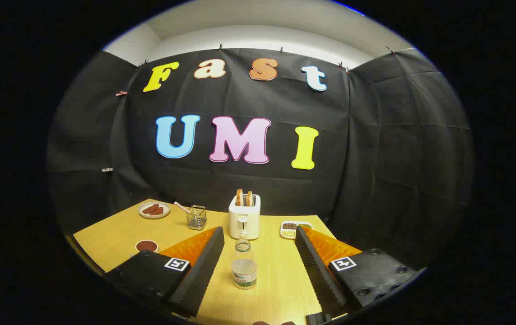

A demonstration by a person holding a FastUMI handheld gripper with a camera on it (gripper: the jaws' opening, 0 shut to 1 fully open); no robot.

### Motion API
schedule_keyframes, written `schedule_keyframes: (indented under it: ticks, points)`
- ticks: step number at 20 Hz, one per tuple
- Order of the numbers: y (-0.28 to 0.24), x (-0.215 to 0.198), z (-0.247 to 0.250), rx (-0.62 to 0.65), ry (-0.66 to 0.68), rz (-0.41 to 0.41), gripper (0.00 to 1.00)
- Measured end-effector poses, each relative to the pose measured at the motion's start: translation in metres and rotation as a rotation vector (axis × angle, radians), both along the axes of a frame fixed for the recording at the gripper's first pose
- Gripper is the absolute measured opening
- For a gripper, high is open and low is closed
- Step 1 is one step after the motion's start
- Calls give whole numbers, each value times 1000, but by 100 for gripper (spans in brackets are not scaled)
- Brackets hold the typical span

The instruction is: Take the bottle from table, then pour the juice into the cup, finally place the bottle on the coaster

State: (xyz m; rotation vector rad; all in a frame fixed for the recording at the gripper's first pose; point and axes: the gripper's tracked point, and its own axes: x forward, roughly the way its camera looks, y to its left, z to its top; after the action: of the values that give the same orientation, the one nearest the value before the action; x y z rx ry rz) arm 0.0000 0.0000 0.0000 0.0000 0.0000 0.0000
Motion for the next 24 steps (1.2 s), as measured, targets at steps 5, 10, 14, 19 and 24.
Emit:
schedule_keyframes:
  ticks: [5,10,14,19,24]
  points:
    - [13,1,3,-15,4,-35,97]
    - [17,4,2,-22,9,-64,97]
    - [23,8,0,-18,20,-65,97]
    - [30,20,0,-23,19,-50,97]
    - [29,40,-3,-10,20,-54,97]
